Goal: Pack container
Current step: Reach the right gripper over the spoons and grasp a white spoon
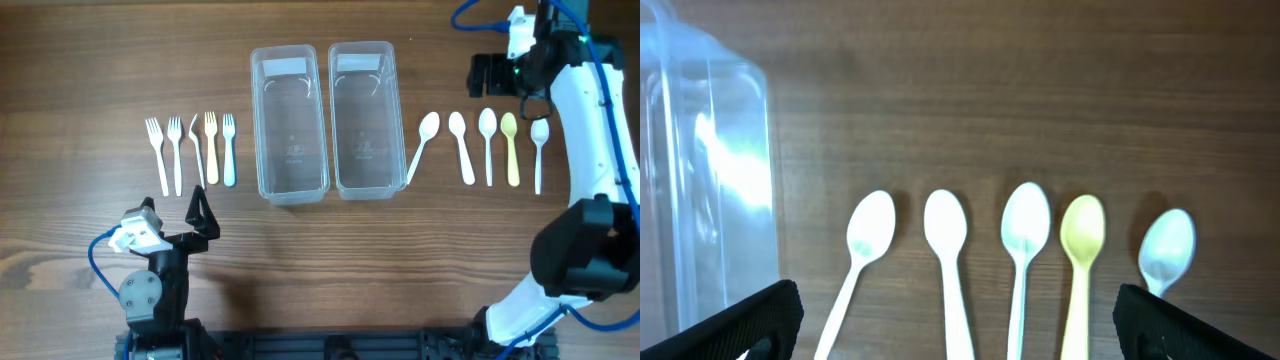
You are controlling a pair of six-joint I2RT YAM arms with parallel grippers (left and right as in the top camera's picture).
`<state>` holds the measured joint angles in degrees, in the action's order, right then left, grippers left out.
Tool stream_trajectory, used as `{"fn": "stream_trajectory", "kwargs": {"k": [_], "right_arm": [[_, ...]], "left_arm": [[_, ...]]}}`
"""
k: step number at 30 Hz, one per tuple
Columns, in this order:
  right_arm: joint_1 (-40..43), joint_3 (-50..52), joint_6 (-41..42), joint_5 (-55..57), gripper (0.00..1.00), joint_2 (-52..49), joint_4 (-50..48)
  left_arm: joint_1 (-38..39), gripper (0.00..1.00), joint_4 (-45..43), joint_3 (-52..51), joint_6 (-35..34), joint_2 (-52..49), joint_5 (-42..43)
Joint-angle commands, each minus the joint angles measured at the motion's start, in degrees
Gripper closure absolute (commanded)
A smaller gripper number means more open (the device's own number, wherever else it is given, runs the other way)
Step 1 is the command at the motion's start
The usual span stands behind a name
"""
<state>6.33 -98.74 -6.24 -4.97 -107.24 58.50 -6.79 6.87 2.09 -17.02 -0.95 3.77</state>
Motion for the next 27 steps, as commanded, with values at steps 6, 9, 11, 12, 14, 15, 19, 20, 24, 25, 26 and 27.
{"fn": "stream_trajectory", "kwargs": {"k": [6, 9, 11, 12, 14, 15, 19, 20, 24, 25, 26, 27], "right_arm": [[0.0, -0.1, -6.8, -4.2, 0.17, -9.1, 2.7], [-0.1, -0.1, -5.5, -5.6, 0.26, -12.2, 3.3], [-0.1, -0.1, -5.4, -5.6, 0.29, -14.0, 3.5], [-0.1, -0.1, -5.3, -5.6, 0.32, -14.8, 3.6], [-0.1, -0.1, -5.4, -5.6, 0.38, -16.2, 4.2], [-0.1, -0.1, -5.4, -5.6, 0.41, -16.5, 4.4], [-0.1, 0.5, -5.4, -5.6, 0.44, -16.9, 4.1], [-0.1, 0.8, -5.4, -5.6, 0.43, -16.9, 4.0], [-0.1, 2.4, -5.6, -5.4, 0.43, -17.0, 3.8], [-0.1, 3.0, -5.6, -5.4, 0.43, -17.0, 3.7], [-0.1, 3.7, -5.8, -5.4, 0.43, -17.0, 3.6], [-0.1, 4.4, -5.8, -5.4, 0.43, -17.0, 3.2]], "left_arm": [[0.2, 0.00, -0.1, -0.4, 0.7, 0.2, 0.5], [0.2, 0.00, -0.1, -0.4, 0.7, 0.2, 0.5], [0.2, 0.00, -0.1, -0.4, 0.7, 0.2, 0.5], [0.2, 0.00, -0.1, -0.4, 0.7, 0.2, 0.5], [0.2, 0.00, -0.1, -0.4, 0.7, 0.2, 0.5], [0.2, 0.00, 0.0, -0.4, 0.7, 0.2, 0.5], [0.2, 0.00, -0.1, -0.4, 0.7, 0.2, 0.5], [0.2, 0.00, -0.1, -0.4, 0.7, 0.2, 0.5], [0.2, 0.00, -0.1, -0.4, 0.7, 0.2, 0.5], [0.2, 0.00, -0.1, -0.4, 0.7, 0.2, 0.5], [0.2, 0.00, 0.0, -0.4, 0.7, 0.2, 0.5], [0.2, 0.00, -0.1, -0.4, 0.7, 0.2, 0.5]]}}
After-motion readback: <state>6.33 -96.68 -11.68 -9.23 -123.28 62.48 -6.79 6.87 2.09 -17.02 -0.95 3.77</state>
